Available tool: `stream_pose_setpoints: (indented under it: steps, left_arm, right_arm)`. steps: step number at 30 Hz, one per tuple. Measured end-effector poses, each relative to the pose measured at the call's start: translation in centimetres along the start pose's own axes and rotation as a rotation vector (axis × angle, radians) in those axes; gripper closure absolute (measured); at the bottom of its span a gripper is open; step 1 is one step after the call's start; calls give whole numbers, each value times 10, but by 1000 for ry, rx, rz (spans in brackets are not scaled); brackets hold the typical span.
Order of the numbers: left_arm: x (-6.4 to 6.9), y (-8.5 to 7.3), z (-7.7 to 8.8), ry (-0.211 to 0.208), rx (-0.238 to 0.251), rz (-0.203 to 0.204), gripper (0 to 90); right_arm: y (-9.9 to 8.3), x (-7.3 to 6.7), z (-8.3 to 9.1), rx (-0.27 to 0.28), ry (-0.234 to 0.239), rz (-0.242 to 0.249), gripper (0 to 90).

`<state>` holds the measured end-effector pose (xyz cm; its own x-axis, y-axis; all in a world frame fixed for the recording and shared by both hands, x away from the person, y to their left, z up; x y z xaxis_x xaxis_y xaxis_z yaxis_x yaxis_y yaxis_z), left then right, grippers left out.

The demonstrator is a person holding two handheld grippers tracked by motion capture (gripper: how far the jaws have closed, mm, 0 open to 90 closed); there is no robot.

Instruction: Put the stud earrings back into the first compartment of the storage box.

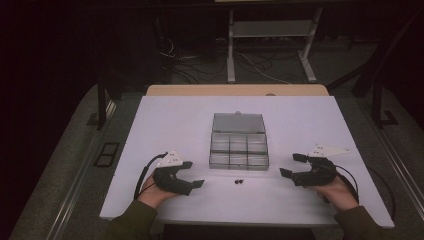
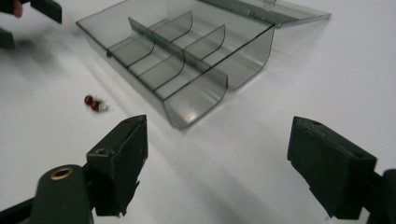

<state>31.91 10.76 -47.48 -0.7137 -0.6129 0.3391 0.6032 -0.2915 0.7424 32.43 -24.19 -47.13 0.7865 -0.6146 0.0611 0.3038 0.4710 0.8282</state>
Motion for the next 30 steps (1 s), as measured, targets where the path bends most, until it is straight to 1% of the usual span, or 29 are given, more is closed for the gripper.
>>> stream_pose_setpoints:
  steps: [1, 2, 4, 7, 9, 11, 13, 14, 16, 18, 21, 25, 30]
  left_arm:
    - [1, 1, 0, -1, 6, 8, 202]
    - [2, 1, -1, -6, 9, 7, 209]
    - [3, 3, 0, -6, 18, 2, 227]
    - [5, 5, 1, -13, 26, 11, 261]
    - [10, 7, 1, -25, 31, 4, 297]
    - [14, 9, 0, -24, 33, -5, 311]
    - [17, 9, -3, -28, 26, 0, 328]
    - [19, 10, -5, -39, 22, -2, 339]
    - [22, 11, -9, -44, 11, -16, 350]
    - [26, 13, -13, -59, 14, -21, 362]
    - [32, 17, -20, -80, 12, -28, 386]
    - [38, 21, -30, -77, 1, -42, 429]
    - [47, 28, -40, -96, -7, -57, 466]
  right_arm:
    - [-2, -2, 1, -2, 1, 0, 196]
    - [-4, -4, 3, -3, -3, -1, 196]
    - [-6, -9, 6, -2, 5, -4, 196]
    - [-8, -13, 7, -2, 11, 4, 196]
    - [-9, -14, 7, -5, 10, 6, 196]
    - [-8, -14, 6, -1, 13, 14, 196]
    - [-8, -14, 5, -3, 14, 16, 196]
    - [-9, -14, 4, -5, 15, 16, 196]
    - [-10, -15, 3, -13, 20, 22, 196]
    - [-10, -15, 2, -19, 20, 26, 196]
    - [-9, -15, 3, -12, 21, 26, 196]
    - [-9, -17, 2, -12, 26, 29, 196]
    - [-8, -18, 0, -14, 28, 42, 196]
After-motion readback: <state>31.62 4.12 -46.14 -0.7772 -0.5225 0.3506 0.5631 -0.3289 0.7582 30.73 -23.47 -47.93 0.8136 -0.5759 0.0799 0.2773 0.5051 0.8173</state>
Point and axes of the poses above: each handheld gripper's, and its own axes: z roughly backward along the jaws, y roughly out of its top, x roughly to its right, the point moved 7 cm from there along -z, roughly forward along the jaws, and after that the axes turned 15 degrees about z, right-handed, at the moved point
